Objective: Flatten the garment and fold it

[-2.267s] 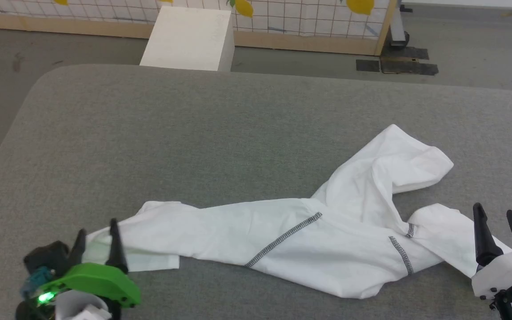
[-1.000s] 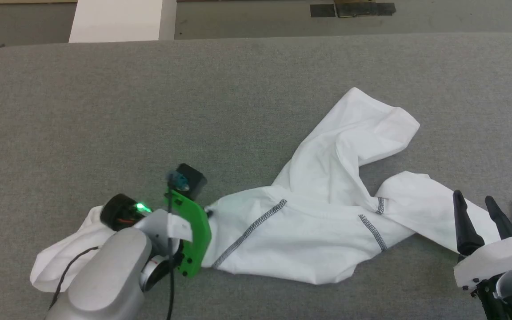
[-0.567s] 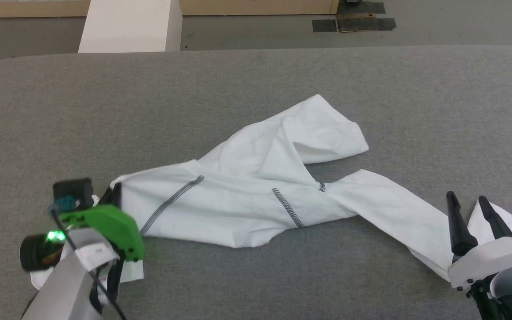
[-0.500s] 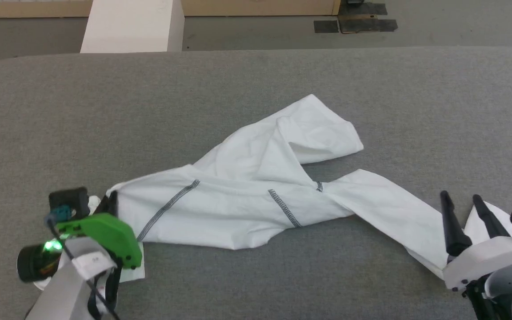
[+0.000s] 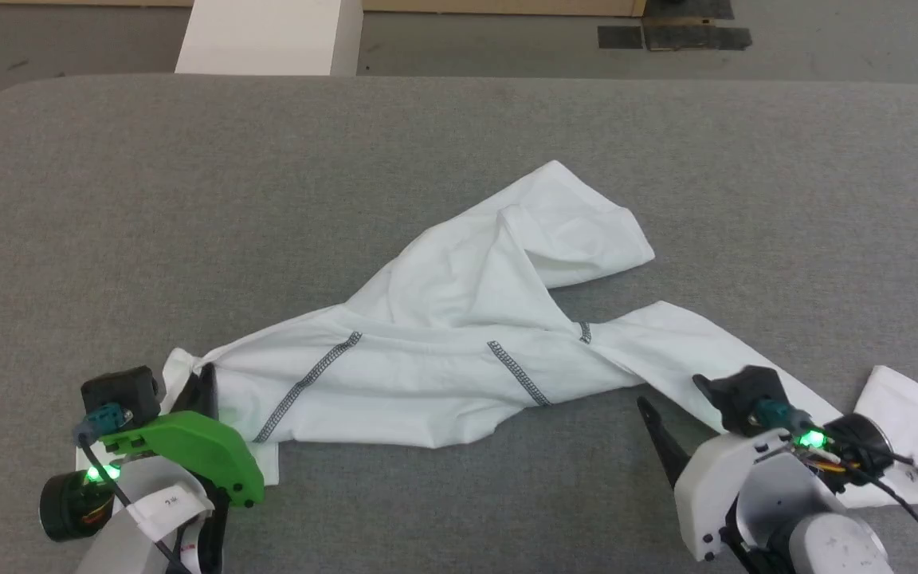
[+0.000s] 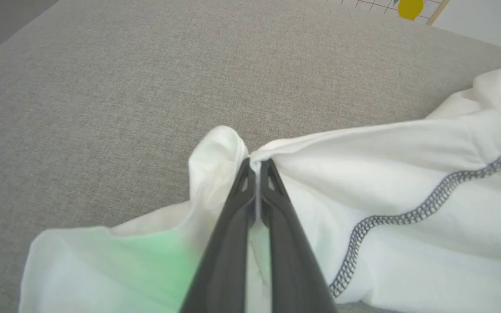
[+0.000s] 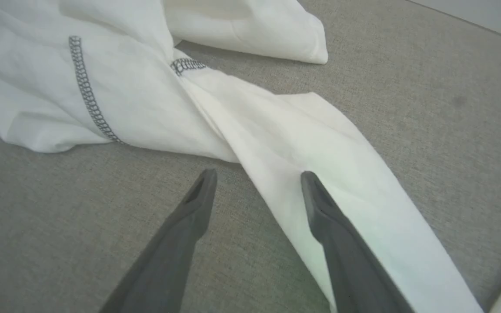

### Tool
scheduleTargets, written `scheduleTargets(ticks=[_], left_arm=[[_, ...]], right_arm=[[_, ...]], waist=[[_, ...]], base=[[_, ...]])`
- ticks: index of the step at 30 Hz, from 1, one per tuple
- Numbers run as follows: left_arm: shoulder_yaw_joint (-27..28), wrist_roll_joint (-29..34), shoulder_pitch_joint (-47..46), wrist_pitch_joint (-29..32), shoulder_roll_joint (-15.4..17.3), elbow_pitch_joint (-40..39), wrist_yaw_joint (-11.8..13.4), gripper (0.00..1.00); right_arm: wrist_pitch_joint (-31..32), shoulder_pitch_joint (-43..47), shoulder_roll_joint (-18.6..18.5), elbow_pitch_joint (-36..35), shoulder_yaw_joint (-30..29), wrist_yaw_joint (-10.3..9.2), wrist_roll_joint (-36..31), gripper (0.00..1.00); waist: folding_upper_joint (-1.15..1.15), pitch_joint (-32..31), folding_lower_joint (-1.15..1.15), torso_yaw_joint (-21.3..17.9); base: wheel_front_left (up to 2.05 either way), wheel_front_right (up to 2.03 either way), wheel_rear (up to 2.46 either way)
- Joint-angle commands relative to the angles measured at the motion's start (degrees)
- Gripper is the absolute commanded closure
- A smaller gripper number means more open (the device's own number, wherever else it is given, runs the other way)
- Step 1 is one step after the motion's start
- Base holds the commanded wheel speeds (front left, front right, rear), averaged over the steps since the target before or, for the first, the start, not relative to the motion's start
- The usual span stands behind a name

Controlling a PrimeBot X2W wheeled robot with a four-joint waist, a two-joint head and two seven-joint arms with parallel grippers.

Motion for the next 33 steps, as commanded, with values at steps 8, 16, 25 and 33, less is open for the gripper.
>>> scheduleTargets(ticks=[8,16,25,33], left_arm=[[-1.0,-0.6,-1.1,-0.3,-0.9,0.5,-1.0,1.0],[-1.3,-0.5,-1.0,-2.2,-0.7,0.5,-2.0,1.0],[0.9,-0.9,-4.2,-4.0,3.4,-7.3,-5.3,1.0],[0.7,-1.2,-5.0,-1.5,5.0,-10.6,-5.5,1.0]], right_arm=[[4.1,-4.2,-0.7,4.9,0.5,-0.09,-2.2,1.0],[1.5,-3.4,1.1,0.4,-4.2,-0.09,-1.8,1.0],[7.1,-6.5,-2.8,-12.6,-8.6,-0.09,1.5,1.0],[12.2,-9.2,-4.1,-10.2,-17.9,-0.09,2.4,1.0]], waist=[[0.0,1.3,0.0,1.9],[0.0,-1.1,0.0,1.2],[0.0,-4.3,0.0,-0.5],[0.0,-4.6,0.0,-0.8]], base=[[0.0,0.0,0.0],[0.0,0.0,0.0],[0.0,0.0,0.0],[0.0,0.0,0.0]])
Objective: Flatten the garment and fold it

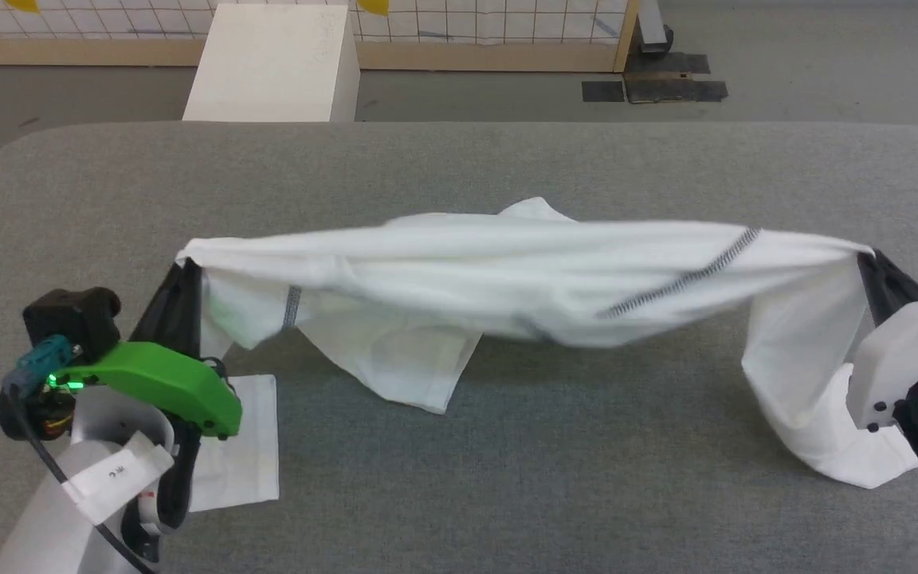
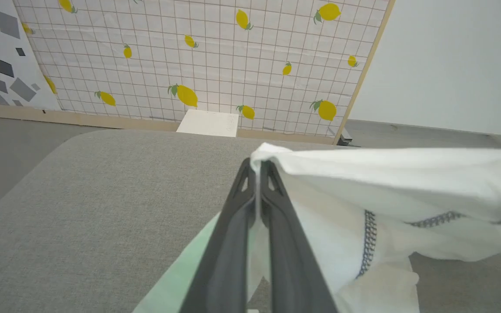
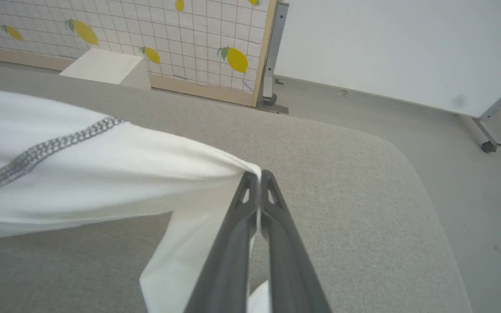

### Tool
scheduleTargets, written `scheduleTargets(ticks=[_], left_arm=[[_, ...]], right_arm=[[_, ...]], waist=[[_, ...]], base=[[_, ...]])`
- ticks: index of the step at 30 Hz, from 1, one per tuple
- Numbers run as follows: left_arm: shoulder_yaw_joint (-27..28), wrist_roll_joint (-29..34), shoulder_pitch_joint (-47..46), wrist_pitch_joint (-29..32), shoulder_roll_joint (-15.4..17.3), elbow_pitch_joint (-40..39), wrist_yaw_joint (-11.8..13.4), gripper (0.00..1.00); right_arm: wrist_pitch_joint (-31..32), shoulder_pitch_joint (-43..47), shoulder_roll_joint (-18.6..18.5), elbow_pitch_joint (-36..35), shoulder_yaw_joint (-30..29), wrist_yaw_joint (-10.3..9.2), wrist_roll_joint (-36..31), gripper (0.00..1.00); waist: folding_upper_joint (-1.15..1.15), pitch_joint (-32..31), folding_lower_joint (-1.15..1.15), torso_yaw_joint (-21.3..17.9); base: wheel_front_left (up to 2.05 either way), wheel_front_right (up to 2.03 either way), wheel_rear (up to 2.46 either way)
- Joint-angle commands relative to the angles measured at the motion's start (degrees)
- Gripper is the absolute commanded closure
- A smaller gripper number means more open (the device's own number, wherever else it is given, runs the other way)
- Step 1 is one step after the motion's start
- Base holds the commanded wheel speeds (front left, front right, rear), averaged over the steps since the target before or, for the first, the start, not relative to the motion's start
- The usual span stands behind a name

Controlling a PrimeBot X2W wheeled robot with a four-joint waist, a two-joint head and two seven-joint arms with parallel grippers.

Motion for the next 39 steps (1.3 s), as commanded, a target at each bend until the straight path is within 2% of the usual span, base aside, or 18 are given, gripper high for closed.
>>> scheduleTargets(ticks=[1,6,12,21,22,23,27,31,34,39], left_arm=[[-0.3,-0.8,0.6,0.0,-0.6,0.0,0.0,1.0],[-2.2,-2.0,2.9,-0.6,-3.0,1.6,-0.8,1.0],[-4.0,-3.0,3.5,-2.1,-5.3,4.7,-2.5,1.0],[-3.8,-0.8,-2.3,-5.5,-6.2,6.8,-2.1,1.0],[-3.7,-0.5,-3.0,-5.8,-6.4,7.1,-1.9,1.0],[-3.7,-0.3,-3.8,-6.1,-6.6,7.5,-1.7,1.0],[-4.0,0.4,-5.5,-6.8,-7.2,8.7,-1.2,1.0],[-4.4,0.2,-5.2,-7.4,-7.9,10.2,-1.2,1.0],[-4.3,-0.4,-4.0,-7.8,-8.1,11.0,-1.1,1.0],[-3.9,-1.3,-1.8,-8.0,-7.8,11.5,-1.1,1.0]], right_arm=[[0.7,-0.3,0.2,2.3,-1.1,-0.09,0.8,1.0],[1.5,-0.3,0.4,9.7,-1.9,-0.09,2.5,1.0],[-1.2,-3.7,0.7,16.2,-0.2,-0.09,4.6,1.0],[-10.8,-20.3,1.3,26.4,0.9,-0.09,1.9,1.0],[-11.5,-21.9,1.4,27.8,1.5,-0.09,1.7,0.63],[-12.0,-23.8,1.6,29.6,2.3,-0.09,1.6,0.0],[-13.7,-28.4,1.8,34.7,6.2,-0.09,2.0,0.0],[-13.1,-27.9,1.0,35.9,9.2,-0.09,3.7,0.0],[-12.1,-24.4,-0.7,32.9,12.0,-0.09,5.2,0.0],[-12.2,-14.1,-4.1,22.3,14.7,-0.09,7.0,0.0]], waist=[[0.0,0.6,0.0,0.1],[0.0,2.7,0.0,0.9],[0.0,5.6,0.0,1.7],[0.0,10.5,0.0,3.2],[0.0,10.9,0.0,3.4],[0.0,11.5,0.0,3.5],[0.0,12.2,0.0,3.8],[0.0,10.6,0.0,3.9],[0.0,8.9,0.0,3.7],[0.0,6.5,0.0,3.2]], base=[[0.0,0.0,0.0],[0.0,0.0,0.0],[0.0,0.0,0.0],[0.0,0.0,0.0],[0.0,0.0,0.0],[0.0,0.0,0.0],[0.0,0.0,0.0],[0.0,0.0,0.0],[0.0,0.0,0.0],[0.0,0.0,0.0]])
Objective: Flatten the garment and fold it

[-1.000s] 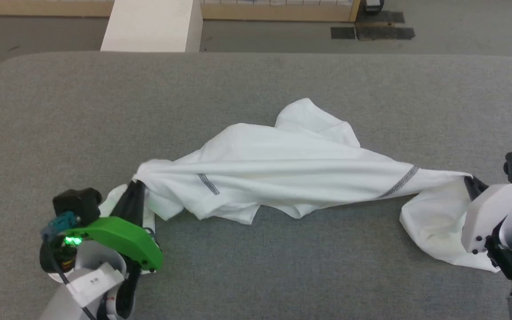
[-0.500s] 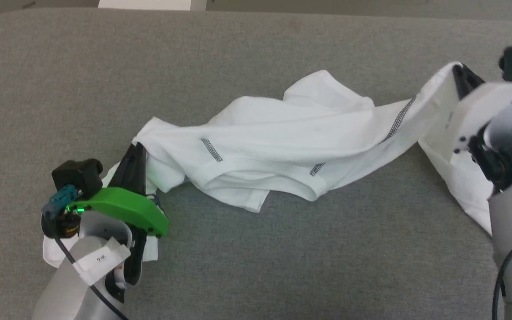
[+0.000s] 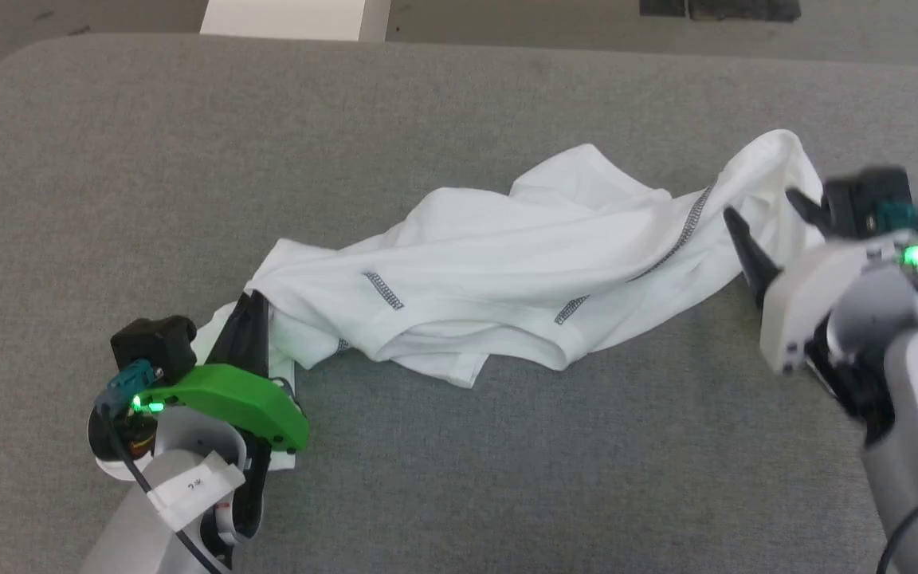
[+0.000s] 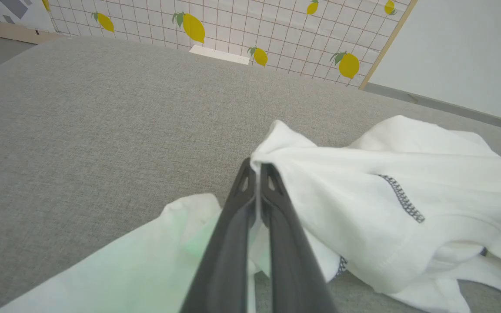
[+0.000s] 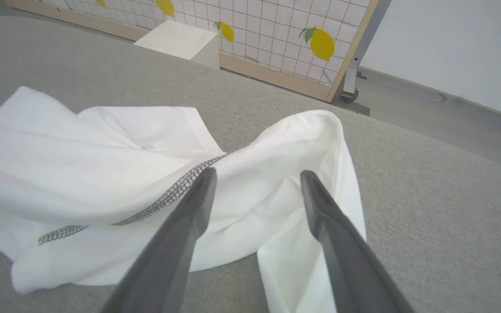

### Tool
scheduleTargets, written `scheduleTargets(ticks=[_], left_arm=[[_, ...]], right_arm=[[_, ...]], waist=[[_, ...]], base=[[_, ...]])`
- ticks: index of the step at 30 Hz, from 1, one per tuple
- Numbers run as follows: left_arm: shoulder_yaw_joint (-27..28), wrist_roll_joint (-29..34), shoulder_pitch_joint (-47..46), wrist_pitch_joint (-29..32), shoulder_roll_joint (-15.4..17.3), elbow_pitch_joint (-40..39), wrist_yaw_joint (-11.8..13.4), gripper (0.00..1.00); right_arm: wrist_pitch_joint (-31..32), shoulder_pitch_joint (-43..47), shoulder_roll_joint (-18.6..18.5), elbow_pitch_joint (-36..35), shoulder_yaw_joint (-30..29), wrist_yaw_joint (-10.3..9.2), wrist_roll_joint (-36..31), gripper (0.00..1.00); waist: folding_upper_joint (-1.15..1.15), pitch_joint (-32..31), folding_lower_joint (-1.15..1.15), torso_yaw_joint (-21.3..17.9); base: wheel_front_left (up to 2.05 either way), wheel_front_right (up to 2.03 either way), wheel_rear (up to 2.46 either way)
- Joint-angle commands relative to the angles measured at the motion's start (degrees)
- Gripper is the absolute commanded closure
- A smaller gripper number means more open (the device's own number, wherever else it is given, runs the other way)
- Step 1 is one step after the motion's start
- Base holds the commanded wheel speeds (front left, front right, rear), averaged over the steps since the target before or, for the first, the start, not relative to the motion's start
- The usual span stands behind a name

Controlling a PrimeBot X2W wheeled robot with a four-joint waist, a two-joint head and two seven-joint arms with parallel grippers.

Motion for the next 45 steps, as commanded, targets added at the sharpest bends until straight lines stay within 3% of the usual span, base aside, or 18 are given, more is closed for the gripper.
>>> scheduleTargets(ticks=[1,4,7,15,20,26,27,28,29,30,39,45], left_arm=[[0.2,-0.8,0.7,-0.4,0.3,0.0,0.3,1.0],[0.3,-1.1,1.3,-0.4,0.3,-0.3,0.4,1.0],[0.3,-1.3,1.5,-0.4,0.3,-0.9,0.6,1.0],[-0.3,-1.4,0.0,-0.1,0.1,-1.7,0.1,1.0],[-0.7,-1.3,-1.1,-0.3,-0.1,-1.5,-0.3,1.0],[-0.9,-1.5,-1.6,-0.7,-0.3,-0.8,-0.5,1.0],[-1.0,-1.5,-1.6,-0.8,-0.4,-0.6,-0.5,1.0],[-1.0,-1.6,-1.6,-0.8,-0.4,-0.5,-0.5,1.0],[-1.1,-1.6,-1.6,-0.7,-0.4,-0.4,-0.6,1.0],[-1.2,-1.7,-1.5,-0.8,-0.4,0.0,-0.6,1.0],[-1.4,-1.7,-0.9,-1.1,0.5,0.6,-1.0,1.0],[-1.0,-2.2,-0.3,-0.7,2.1,-1.9,-1.7,1.0]], right_arm=[[-0.1,3.5,-0.5,-2.8,0.9,-0.09,0.2,0.0],[0.1,9.3,0.1,-7.0,1.0,-0.09,0.6,0.0],[0.3,13.2,3.1,-8.0,0.0,-0.09,0.5,0.0],[2.2,11.2,11.1,-2.1,-7.4,-0.09,-3.1,0.0],[6.4,7.3,12.3,2.0,-11.0,-0.09,-4.4,0.0],[11.6,4.5,12.4,5.8,-10.0,-0.09,-3.0,0.0],[12.9,4.4,12.4,6.2,-9.6,-0.09,-3.2,0.16],[13.9,4.4,12.4,6.4,-9.3,-0.09,-3.3,0.53],[14.5,4.4,12.4,6.4,-9.2,-0.09,-3.4,0.62],[14.2,4.7,12.4,5.6,-8.6,-0.09,-2.8,1.0],[7.0,6.7,12.4,2.2,-8.7,-0.09,-0.9,1.0],[6.2,9.5,12.4,-4.5,-9.8,-0.09,-0.6,1.0]], waist=[[0.0,-1.4,0.0,-0.5],[0.0,-1.5,0.0,-0.7],[0.0,-1.0,0.0,-0.7],[0.0,2.1,0.0,0.7],[0.0,3.6,0.0,1.7],[0.0,4.3,0.0,2.3],[0.0,4.2,0.0,2.3],[0.0,4.2,0.0,2.3],[0.0,4.1,0.0,2.3],[0.0,3.7,0.0,2.0],[0.0,-0.4,0.0,0.2],[0.0,-4.7,0.0,-1.1]], base=[[0.0,0.0,0.0],[0.0,0.0,0.0],[0.0,0.0,0.0],[0.0,0.0,0.0],[0.0,0.0,0.0],[0.0,0.0,0.0],[0.0,0.0,0.0],[0.0,0.0,0.0],[0.0,0.0,0.0],[0.0,0.0,0.0],[0.0,0.0,0.0],[0.0,0.0,0.0]])
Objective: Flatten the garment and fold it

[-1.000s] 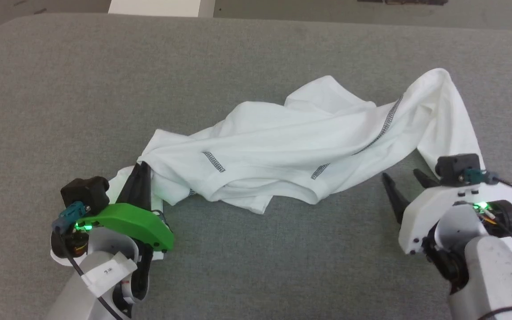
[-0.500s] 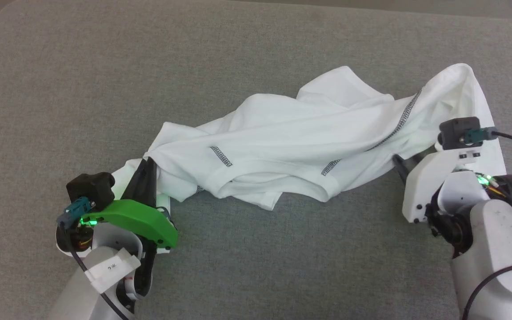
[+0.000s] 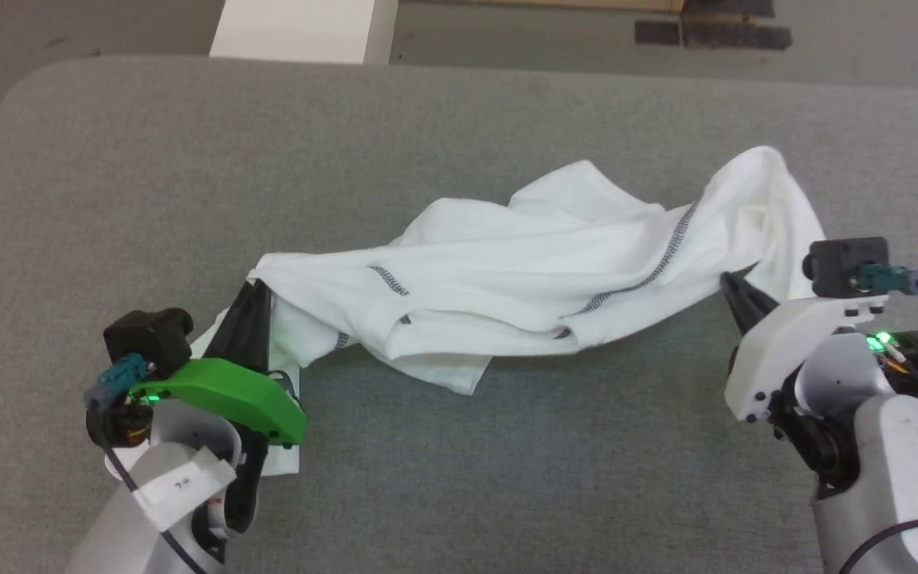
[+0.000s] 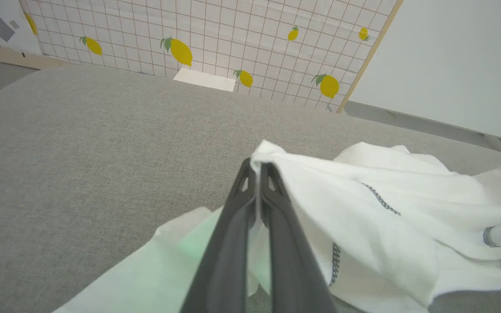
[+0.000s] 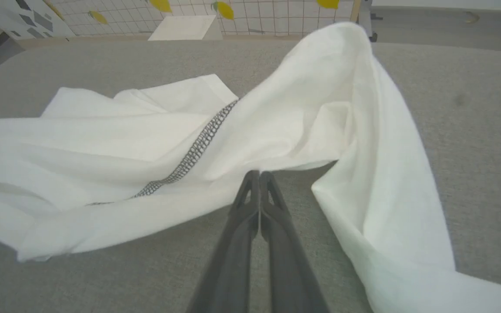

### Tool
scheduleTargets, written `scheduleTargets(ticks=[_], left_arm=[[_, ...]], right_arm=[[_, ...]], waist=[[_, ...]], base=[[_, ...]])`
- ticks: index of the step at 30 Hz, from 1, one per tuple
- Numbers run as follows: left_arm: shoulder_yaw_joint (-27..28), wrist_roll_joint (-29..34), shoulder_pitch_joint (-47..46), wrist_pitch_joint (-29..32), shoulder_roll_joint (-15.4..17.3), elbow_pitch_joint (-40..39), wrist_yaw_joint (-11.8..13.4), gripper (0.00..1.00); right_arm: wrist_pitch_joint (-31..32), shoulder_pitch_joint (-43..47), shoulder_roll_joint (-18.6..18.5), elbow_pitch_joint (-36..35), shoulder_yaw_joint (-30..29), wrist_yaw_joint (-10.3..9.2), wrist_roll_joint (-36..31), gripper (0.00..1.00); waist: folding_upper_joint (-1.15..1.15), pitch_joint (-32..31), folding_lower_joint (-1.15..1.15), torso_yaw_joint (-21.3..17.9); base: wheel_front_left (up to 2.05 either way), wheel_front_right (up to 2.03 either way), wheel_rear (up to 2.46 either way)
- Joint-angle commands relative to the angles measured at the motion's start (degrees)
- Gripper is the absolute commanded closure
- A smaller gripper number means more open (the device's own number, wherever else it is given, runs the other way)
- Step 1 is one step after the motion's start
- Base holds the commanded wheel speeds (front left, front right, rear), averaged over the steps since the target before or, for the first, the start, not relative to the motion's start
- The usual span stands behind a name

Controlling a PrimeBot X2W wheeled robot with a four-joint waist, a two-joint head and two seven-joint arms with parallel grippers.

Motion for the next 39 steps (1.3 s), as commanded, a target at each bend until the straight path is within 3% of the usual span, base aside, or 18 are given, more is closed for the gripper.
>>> scheduleTargets(ticks=[1,9,13,18,24,30,35,39], left_arm=[[0.3,-0.4,0.0,0.4,1.0,-1.4,-0.7,1.0],[1.2,-4.7,-8.2,9.1,5.3,-10.2,-5.8,1.0],[3.2,-7.5,-16.6,13.5,6.4,-11.3,-6.9,1.0],[5.2,-6.6,-29.2,16.3,7.4,-8.7,-6.0,1.0],[6.4,-1.9,-46.1,15.6,8.2,-2.4,-4.5,1.0],[8.9,1.3,-59.8,10.7,8.2,4.2,-2.9,1.0],[11.0,2.4,-66.4,5.9,8.4,7.0,-2.1,1.0],[11.5,1.4,-68.0,5.8,8.1,9.7,-2.6,1.0]], right_arm=[[0.6,0.7,0.0,-2.4,-0.4,-0.06,-0.3,1.0],[8.4,-5.6,-6.9,-14.2,-0.2,-0.06,-1.0,1.0],[12.5,-14.5,-10.9,-14.4,1.3,-0.06,-0.6,1.0],[14.5,-28.9,-13.6,-10.6,3.9,-0.06,-0.6,1.0],[10.8,-47.0,-14.4,-3.2,6.0,-0.06,-4.1,1.0],[2.1,-63.2,-13.4,3.8,6.0,-0.06,-9.8,1.0],[-5.2,-72.9,-11.8,7.4,3.8,-0.06,-14.4,1.0],[-8.4,-77.1,-10.8,11.1,2.5,-0.06,-16.7,1.0]], waist=[[0.0,-3.1,0.0,-1.4],[0.0,-3.4,0.0,-3.0],[0.0,0.1,0.0,-3.9],[0.0,7.3,0.0,-5.2],[0.0,15.7,0.0,-6.6],[0.0,20.8,0.0,-7.4],[0.0,22.4,0.0,-7.5],[0.0,22.8,0.0,-7.2]], base=[[0.0,0.0,0.0],[0.0,0.0,0.0],[0.0,0.0,0.0],[0.0,0.0,0.0],[0.0,0.0,0.0],[0.0,0.0,0.0],[0.0,0.0,0.0],[0.0,0.0,0.0]])
